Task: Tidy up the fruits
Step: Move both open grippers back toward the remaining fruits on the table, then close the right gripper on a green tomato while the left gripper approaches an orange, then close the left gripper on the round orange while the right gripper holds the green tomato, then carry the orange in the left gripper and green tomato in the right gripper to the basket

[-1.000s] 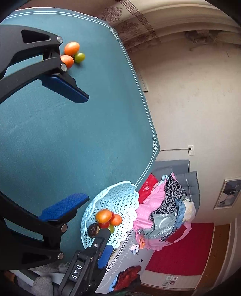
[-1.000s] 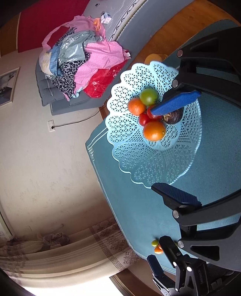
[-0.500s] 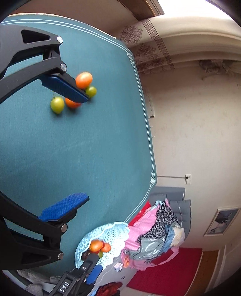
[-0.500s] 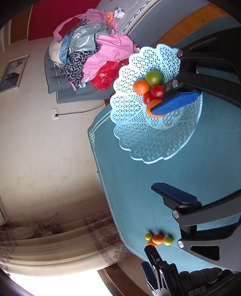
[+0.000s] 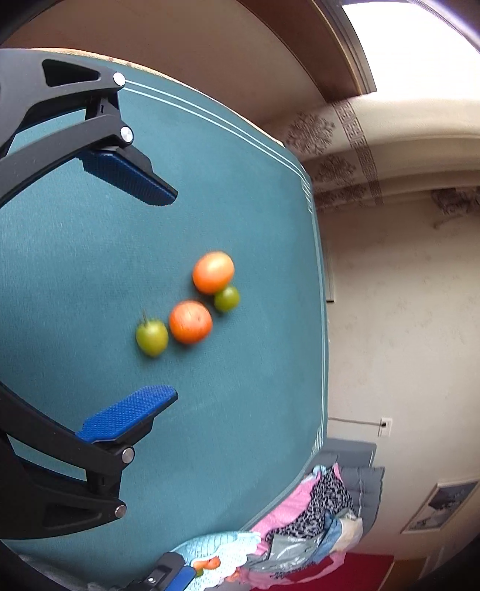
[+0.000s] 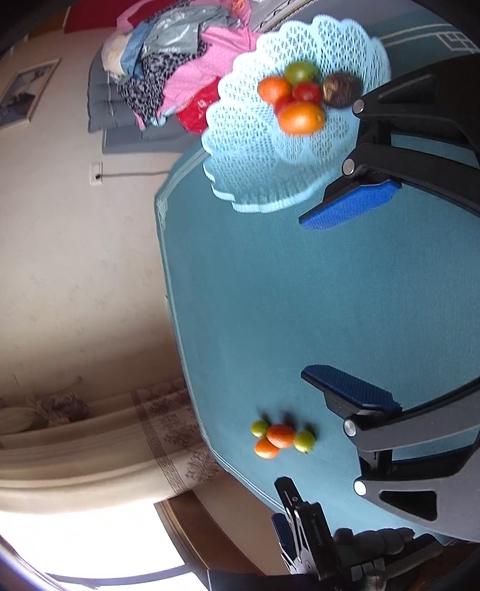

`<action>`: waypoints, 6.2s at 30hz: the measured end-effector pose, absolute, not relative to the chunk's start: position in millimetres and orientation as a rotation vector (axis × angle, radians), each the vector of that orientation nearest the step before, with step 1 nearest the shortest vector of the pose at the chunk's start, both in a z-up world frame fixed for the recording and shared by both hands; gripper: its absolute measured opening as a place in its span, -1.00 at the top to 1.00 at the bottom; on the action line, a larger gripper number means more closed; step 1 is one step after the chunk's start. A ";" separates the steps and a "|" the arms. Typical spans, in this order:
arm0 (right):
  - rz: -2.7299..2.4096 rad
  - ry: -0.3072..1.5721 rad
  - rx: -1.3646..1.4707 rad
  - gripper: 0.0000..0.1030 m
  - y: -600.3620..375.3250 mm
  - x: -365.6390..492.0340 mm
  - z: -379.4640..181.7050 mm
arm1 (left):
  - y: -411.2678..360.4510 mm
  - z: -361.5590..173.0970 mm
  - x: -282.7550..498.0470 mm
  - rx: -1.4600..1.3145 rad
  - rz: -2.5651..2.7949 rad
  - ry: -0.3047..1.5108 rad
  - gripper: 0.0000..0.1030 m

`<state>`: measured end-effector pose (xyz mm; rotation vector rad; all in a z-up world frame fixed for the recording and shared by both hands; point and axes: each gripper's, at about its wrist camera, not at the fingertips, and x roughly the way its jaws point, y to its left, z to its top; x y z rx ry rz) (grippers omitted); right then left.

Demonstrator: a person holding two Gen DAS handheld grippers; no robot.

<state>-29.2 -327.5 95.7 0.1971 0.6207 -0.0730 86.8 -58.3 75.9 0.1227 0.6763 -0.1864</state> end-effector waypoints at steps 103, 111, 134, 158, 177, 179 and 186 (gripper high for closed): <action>0.212 0.840 0.222 0.34 -251.1 58.7 31.0 | -75.6 19.1 179.4 -0.061 -0.308 0.869 0.23; 0.213 0.845 0.219 0.34 -249.8 58.3 31.3 | -67.1 19.0 161.3 -0.080 -0.302 0.873 0.23; 0.189 0.815 0.211 0.36 -254.2 38.0 35.6 | -70.4 32.8 119.3 0.015 -0.254 0.801 0.23; 0.171 0.798 0.222 0.37 -263.8 28.5 43.0 | -84.0 42.9 100.2 0.047 -0.284 0.780 0.23; 0.015 0.635 0.299 0.37 -339.3 -18.2 92.7 | -139.1 75.1 76.1 0.106 -0.397 0.717 0.23; -0.014 0.621 0.308 0.37 -351.2 -23.6 95.7 | -148.8 78.2 73.9 0.115 -0.415 0.707 0.23; -0.117 0.587 0.336 0.37 -390.4 -40.1 101.9 | -184.9 89.4 63.1 0.148 -0.483 0.681 0.23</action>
